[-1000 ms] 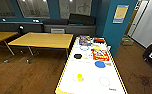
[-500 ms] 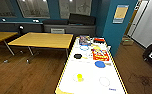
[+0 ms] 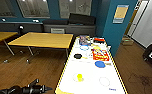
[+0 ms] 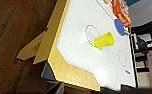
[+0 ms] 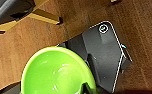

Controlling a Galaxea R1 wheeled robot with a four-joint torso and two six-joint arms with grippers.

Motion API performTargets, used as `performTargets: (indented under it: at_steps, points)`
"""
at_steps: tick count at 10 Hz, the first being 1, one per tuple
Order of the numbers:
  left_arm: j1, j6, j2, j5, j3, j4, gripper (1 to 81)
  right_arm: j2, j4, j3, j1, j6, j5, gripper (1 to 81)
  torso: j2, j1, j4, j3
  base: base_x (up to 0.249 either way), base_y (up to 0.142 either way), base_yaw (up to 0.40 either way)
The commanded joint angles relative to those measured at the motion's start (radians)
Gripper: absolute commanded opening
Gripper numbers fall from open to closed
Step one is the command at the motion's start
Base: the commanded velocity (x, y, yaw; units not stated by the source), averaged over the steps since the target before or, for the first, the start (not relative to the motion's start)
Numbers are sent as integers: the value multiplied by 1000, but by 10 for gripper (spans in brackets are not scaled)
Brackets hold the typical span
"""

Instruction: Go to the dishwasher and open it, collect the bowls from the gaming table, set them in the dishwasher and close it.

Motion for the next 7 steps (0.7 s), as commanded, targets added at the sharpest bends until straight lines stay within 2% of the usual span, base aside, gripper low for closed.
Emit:
performTargets:
  at_steps: [1, 2, 4, 6, 7]
  points:
    - [-186, -16, 44, 150, -64, 0, 811, -62, -11, 19, 57, 1, -67, 10, 0, 0, 0, 0, 0, 0, 0]
    - [-223, -40, 95, 197, -106, 0, 811, -59, -11, 16, 64, 3, -72, 10, 0, 0, 0, 0, 0, 0, 0]
    - [-257, -122, 117, 198, -164, -3, 811, -56, -10, 16, 77, 4, -79, 10, 0, 0, 0, 0, 0, 0, 0]
    - [-261, -286, 97, 144, -213, 2, 811, -46, -10, 16, 97, 4, -107, 10, 0, 1, 0, 0, 0, 0, 0]
    - [-263, -303, 92, 138, -231, 2, 811, -39, -10, 13, 103, 4, -119, 10, 0, 1, 0, 0, 0, 0, 0]
